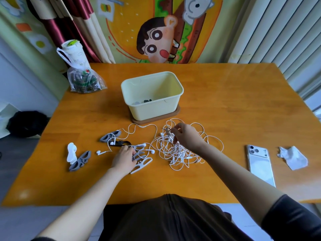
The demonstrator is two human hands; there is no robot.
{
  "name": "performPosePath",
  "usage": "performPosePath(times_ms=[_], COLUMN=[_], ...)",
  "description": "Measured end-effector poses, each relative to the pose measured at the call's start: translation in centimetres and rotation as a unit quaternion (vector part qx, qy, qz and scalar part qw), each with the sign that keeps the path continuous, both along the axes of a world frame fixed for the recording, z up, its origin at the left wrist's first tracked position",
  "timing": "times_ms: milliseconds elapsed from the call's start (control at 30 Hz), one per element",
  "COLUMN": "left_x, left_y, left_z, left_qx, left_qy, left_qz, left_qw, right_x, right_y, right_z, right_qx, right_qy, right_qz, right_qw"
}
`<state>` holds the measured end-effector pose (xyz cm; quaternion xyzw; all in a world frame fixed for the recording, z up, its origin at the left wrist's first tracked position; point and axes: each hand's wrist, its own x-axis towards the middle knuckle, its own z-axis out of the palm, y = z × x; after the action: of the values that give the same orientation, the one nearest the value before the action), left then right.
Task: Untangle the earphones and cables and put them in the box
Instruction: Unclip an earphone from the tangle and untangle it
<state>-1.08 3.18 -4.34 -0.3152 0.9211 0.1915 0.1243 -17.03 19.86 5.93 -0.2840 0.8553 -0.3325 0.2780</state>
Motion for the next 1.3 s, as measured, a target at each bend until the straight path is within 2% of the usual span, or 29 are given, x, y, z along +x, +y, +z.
performPosePath(times_ms=[200,367,500,567,667,733,800,933,1100,1300], left_x=[0.1,0.1,-1.3,-2.4,-3.8,-4.7,-5.5,-6.5,-6.6,-7.1], left_y=[-0.4,-0.6,0.2,1.1,2.9,4.3,5.4,6.9,7.0,7.0], left_z=[0.4,1.9,3.2,4.1,5.7,6.6,7.4,8.5,8.7,9.2], left_qx=[-0.063,0.035,0.124,0.203,0.36,0.412,0.454,0.506,0.559,0.582], left_qy=[-0.055,-0.002,0.077,0.121,0.178,0.211,0.238,0.257,0.27,0.301], left_qz=[0.003,0.043,0.118,0.166,0.214,0.227,0.242,0.266,0.289,0.301], left_qw=[0.997,0.998,0.982,0.957,0.89,0.857,0.824,0.779,0.729,0.693], right_x=[0.1,0.0,0.2,0.3,0.7,1.0,1.1,1.0,1.0,1.0], right_y=[0.2,0.3,0.1,0.1,-0.4,-0.7,-0.8,0.0,0.8,0.5], right_z=[-0.2,-0.3,-0.1,0.1,0.7,1.2,1.2,-0.3,-0.8,-0.7], right_qx=[0.005,0.006,-0.002,-0.01,-0.076,-0.158,-0.184,-0.094,-0.095,-0.088], right_qy=[0.006,0.007,-0.005,-0.008,0.016,0.051,0.071,0.092,0.111,0.113], right_qz=[0.01,0.008,0.013,0.02,0.018,0.01,0.009,0.016,0.021,0.016], right_qw=[1.0,1.0,1.0,1.0,0.997,0.986,0.98,0.991,0.989,0.989])
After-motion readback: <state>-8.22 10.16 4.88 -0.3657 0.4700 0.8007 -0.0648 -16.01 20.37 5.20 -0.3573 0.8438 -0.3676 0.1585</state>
